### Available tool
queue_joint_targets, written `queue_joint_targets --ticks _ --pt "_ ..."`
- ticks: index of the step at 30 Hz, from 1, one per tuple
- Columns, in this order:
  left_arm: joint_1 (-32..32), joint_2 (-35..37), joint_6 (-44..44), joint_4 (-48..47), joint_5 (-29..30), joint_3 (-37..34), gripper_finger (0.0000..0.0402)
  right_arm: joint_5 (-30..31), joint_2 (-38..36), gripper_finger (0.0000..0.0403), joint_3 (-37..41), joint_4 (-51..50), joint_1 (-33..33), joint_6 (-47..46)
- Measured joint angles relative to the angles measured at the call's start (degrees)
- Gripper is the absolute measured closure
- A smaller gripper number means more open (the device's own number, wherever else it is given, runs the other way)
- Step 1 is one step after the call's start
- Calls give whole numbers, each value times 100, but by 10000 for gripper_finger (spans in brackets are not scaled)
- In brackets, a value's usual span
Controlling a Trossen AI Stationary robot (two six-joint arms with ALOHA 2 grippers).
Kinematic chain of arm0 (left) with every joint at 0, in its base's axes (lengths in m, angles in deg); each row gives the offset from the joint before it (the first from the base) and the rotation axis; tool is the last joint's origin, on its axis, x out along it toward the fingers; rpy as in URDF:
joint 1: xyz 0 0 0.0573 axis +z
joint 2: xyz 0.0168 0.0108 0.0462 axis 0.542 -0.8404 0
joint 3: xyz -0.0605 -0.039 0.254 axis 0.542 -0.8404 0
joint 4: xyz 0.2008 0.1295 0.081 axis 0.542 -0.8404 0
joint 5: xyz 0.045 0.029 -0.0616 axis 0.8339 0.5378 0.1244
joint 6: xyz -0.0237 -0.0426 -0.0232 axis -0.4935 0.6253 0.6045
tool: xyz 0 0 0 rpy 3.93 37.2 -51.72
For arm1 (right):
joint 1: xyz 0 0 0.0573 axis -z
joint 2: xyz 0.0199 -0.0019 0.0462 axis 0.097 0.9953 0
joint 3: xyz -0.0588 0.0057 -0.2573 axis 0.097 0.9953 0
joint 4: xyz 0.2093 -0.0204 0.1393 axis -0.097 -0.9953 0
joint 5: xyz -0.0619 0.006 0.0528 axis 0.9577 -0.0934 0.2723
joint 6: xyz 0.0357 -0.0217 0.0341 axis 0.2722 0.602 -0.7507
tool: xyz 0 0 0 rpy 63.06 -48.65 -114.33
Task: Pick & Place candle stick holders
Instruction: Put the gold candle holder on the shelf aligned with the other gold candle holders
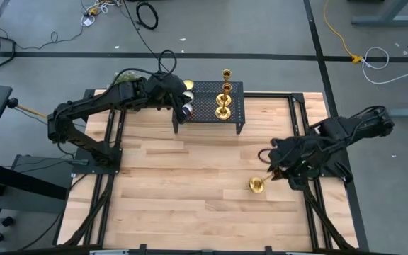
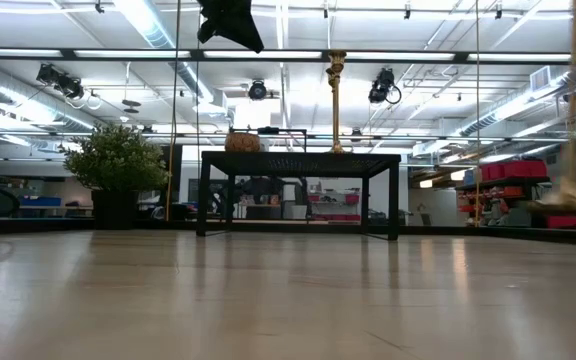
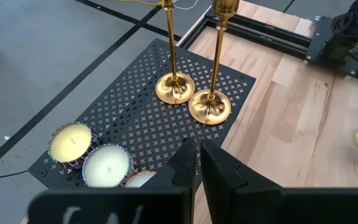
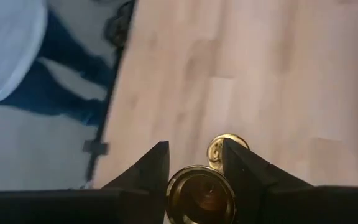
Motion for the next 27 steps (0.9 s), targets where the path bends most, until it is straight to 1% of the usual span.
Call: queue_joint_targets --ticks 6,11,19,27 --pt "-1 0 2 2 0 0 374 980 -2 276 -663 -386 450 424" --pt "-1 0 2 2 0 0 374 1529 0 276 -1199 -711 933 575" --pt "0 0 2 4 0 0 374 1806 -4 276 -1892 -1093 1691 585" --pt "-2 0 2 3 0 0 374 2258 87 276 -2248 -1075 2401 984"
